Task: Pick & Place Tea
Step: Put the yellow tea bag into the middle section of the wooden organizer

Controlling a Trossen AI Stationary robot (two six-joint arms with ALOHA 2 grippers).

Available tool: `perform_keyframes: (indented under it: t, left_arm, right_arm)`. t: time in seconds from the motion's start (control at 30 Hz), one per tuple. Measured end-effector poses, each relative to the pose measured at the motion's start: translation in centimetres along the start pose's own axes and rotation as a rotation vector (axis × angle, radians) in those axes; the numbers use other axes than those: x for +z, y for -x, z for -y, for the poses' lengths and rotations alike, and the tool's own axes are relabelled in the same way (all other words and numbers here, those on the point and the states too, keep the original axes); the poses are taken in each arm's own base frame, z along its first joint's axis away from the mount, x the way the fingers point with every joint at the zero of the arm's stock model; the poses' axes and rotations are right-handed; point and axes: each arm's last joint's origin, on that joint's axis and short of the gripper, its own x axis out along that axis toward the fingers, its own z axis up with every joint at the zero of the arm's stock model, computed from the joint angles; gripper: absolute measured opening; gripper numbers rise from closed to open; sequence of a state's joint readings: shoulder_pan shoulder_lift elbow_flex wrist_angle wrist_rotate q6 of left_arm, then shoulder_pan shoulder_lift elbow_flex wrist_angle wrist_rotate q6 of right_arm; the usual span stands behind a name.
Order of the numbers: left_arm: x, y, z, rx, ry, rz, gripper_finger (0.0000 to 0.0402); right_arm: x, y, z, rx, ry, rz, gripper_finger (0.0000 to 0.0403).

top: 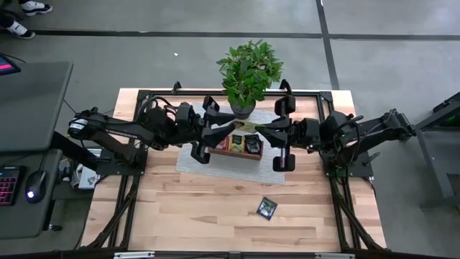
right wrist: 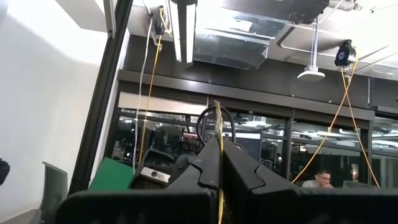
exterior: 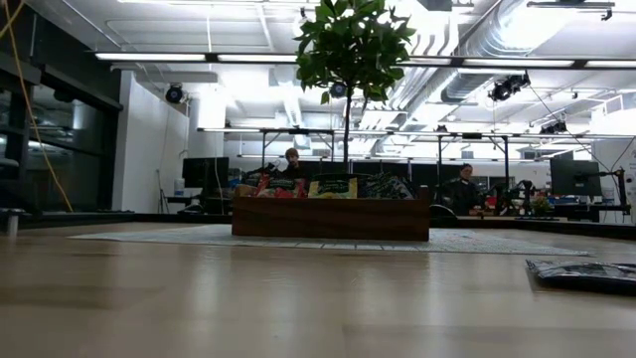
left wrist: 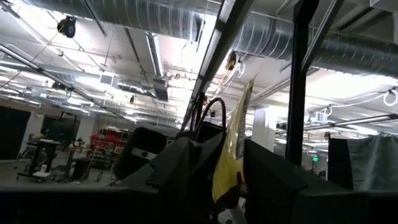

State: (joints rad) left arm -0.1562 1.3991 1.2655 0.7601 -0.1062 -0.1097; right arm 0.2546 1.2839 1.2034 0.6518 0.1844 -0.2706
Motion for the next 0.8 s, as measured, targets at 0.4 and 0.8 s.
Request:
perform_keyframes:
  t: [0.4,0.8]
  left_arm:
    - [0.0,0.0,0.0,0.0,-0.028,0.0,0.0059]
    - [-0.01,0.0,0.0,0.0,-0.034,-0.001,0.0002]
  right_arm:
    - [-0.04,0.0,0.01,-0.006,0.0,-0.005,0.0]
    - [-0.05,0.0,0.01,-0.007,0.0,-0.006,0.0]
